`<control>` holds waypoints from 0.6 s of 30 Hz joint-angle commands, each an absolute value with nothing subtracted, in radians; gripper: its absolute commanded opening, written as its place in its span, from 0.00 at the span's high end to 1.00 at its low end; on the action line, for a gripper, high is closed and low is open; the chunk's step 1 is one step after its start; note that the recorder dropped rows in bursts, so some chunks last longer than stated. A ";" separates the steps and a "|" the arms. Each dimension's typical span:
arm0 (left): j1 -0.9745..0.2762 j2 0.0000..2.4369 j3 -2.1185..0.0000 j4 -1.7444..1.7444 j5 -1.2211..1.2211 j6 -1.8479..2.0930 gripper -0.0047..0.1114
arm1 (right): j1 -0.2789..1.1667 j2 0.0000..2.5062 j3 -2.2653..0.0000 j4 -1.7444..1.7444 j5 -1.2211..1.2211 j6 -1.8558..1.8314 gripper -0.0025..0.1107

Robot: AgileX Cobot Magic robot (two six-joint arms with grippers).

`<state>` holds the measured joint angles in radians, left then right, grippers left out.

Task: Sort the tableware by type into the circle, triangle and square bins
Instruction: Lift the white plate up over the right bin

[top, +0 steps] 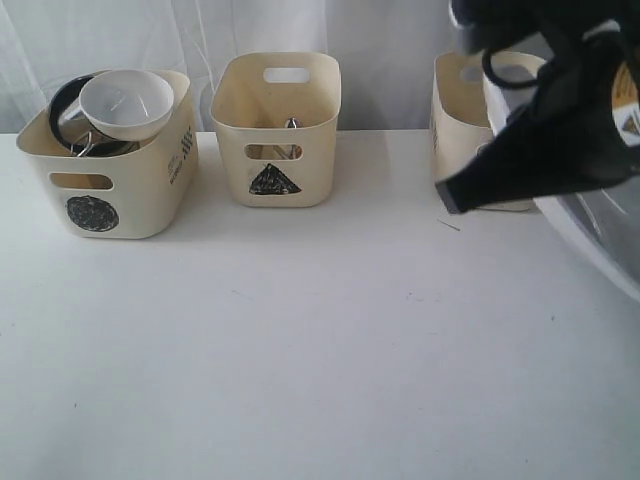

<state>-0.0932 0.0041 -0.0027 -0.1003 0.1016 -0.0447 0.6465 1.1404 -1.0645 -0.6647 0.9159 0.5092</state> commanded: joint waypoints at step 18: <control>-0.093 0.000 0.000 -0.100 0.098 -0.047 0.96 | 0.396 1.461 -1.381 -0.873 0.491 0.443 0.98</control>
<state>-0.0932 0.0041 -0.0027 -0.1003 0.1016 -0.0447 0.4377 1.4323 -1.3446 -0.8111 0.5826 0.4839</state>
